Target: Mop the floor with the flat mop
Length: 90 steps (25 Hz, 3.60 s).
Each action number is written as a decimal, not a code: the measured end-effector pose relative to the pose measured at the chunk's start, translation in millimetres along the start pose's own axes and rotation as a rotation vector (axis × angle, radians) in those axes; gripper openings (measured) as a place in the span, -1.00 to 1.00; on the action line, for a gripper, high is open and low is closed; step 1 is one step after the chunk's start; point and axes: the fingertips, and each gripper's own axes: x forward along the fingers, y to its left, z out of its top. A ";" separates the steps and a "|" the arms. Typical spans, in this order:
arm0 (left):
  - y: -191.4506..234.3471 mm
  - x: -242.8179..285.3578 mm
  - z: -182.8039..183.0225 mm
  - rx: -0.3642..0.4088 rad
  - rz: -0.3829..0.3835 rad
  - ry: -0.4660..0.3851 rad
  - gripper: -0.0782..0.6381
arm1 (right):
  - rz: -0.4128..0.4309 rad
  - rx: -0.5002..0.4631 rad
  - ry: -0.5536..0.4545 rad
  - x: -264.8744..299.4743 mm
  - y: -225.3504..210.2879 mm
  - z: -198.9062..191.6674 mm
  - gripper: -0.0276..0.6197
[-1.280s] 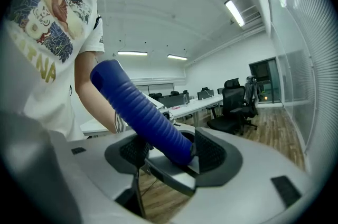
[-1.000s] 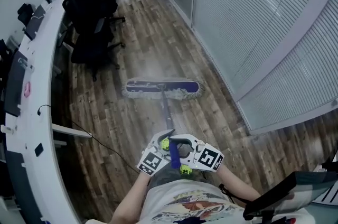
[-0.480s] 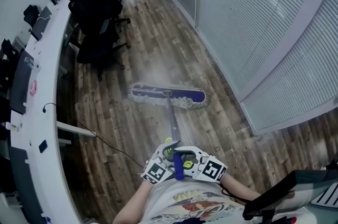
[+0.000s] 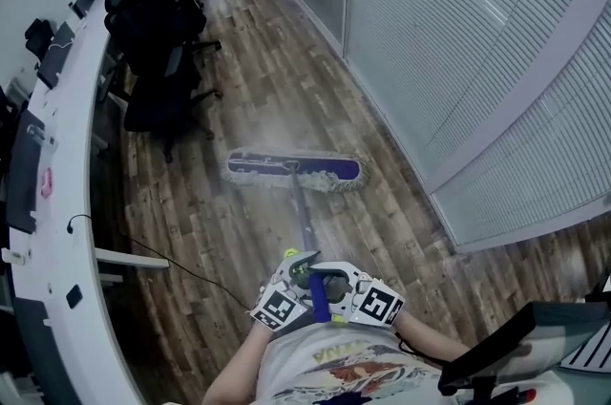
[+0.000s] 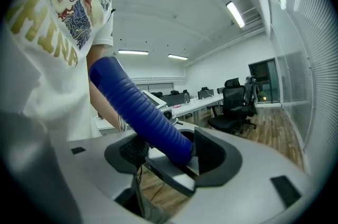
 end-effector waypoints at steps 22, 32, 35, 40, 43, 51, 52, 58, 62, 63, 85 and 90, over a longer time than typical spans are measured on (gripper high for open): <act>327.4 29.7 1.6 0.024 -0.056 -0.014 -0.24 | -0.116 -0.003 -0.026 173.1 -277.1 70.2 -0.16; 488.3 126.9 34.7 0.005 0.002 0.017 -0.24 | -0.071 0.001 -0.036 180.6 -463.8 96.1 -0.16; 537.7 167.2 43.3 0.000 0.023 0.031 -0.24 | -0.060 0.012 -0.045 175.3 -527.9 100.3 -0.16; 596.1 212.3 47.0 -0.012 0.071 0.048 -0.23 | -0.030 0.027 -0.062 172.0 -598.6 101.0 -0.16; 607.2 222.6 46.5 -0.035 0.083 0.058 -0.23 | -0.015 0.031 -0.058 168.5 -613.3 104.2 -0.16; 556.2 203.6 43.2 -0.063 0.113 0.044 -0.22 | -0.027 0.047 -0.037 154.3 -561.6 89.8 -0.15; 544.0 196.3 40.9 -0.058 0.107 0.045 -0.22 | -0.035 0.051 -0.037 153.3 -547.7 88.1 -0.15; 457.2 135.6 13.7 -0.043 0.104 0.029 -0.22 | -0.045 0.038 -0.017 154.8 -438.6 71.3 -0.15; 383.6 82.5 2.0 -0.050 0.094 0.010 -0.22 | -0.045 0.033 -0.002 158.3 -348.6 58.8 -0.15; 366.8 71.8 1.8 -0.055 0.091 0.007 -0.22 | -0.048 0.035 0.002 156.4 -329.1 58.4 -0.15; 55.0 72.0 27.0 -0.154 0.282 -0.022 -0.22 | 0.152 -0.011 0.081 -46.1 -79.5 -0.5 -0.15; 17.5 64.3 30.5 -0.177 0.307 -0.018 -0.22 | 0.190 0.012 0.073 -65.7 -44.6 0.7 -0.14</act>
